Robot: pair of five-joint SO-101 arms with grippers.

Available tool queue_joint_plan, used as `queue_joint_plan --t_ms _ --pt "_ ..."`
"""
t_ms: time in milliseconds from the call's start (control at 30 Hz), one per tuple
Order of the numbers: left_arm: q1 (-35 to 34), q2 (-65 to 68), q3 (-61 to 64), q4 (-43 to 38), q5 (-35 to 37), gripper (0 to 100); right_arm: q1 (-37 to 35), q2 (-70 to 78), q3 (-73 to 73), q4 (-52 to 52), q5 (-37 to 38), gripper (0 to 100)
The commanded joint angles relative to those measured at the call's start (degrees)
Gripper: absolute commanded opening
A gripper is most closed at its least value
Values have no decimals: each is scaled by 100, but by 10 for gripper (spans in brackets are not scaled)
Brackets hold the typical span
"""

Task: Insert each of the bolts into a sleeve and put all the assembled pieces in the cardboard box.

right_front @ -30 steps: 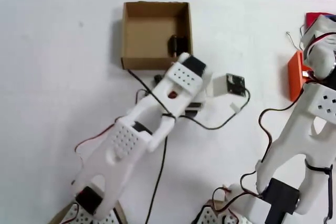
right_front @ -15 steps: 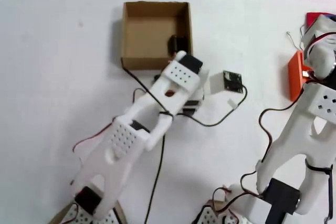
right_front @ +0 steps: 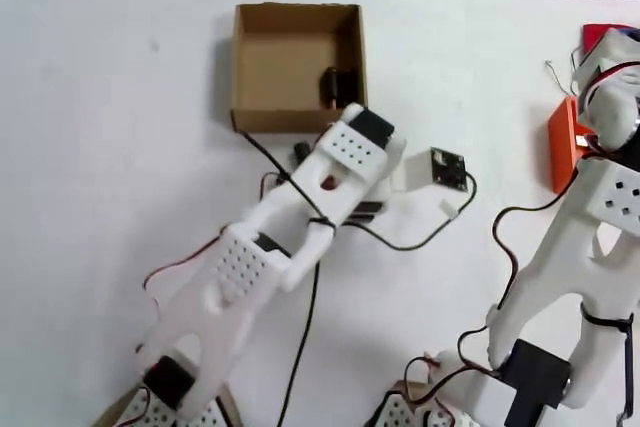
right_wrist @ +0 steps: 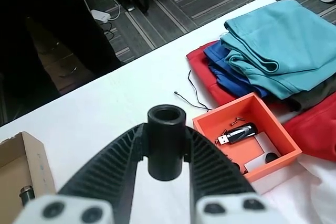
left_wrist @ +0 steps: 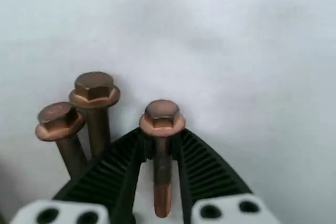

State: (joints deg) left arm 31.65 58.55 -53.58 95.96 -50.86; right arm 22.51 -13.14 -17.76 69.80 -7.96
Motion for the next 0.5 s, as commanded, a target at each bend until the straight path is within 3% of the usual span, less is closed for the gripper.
queue_joint_plan --t_ms 0,200,467 --pt "53 -35 -611 589 9 24 66 -22 -290 -154 -70 23" --pt "44 -35 -1754 633 571 24 66 -57 -290 -154 -70 23" --pt "-158 -492 -2070 659 2198 24 66 -75 -290 -127 -70 23"
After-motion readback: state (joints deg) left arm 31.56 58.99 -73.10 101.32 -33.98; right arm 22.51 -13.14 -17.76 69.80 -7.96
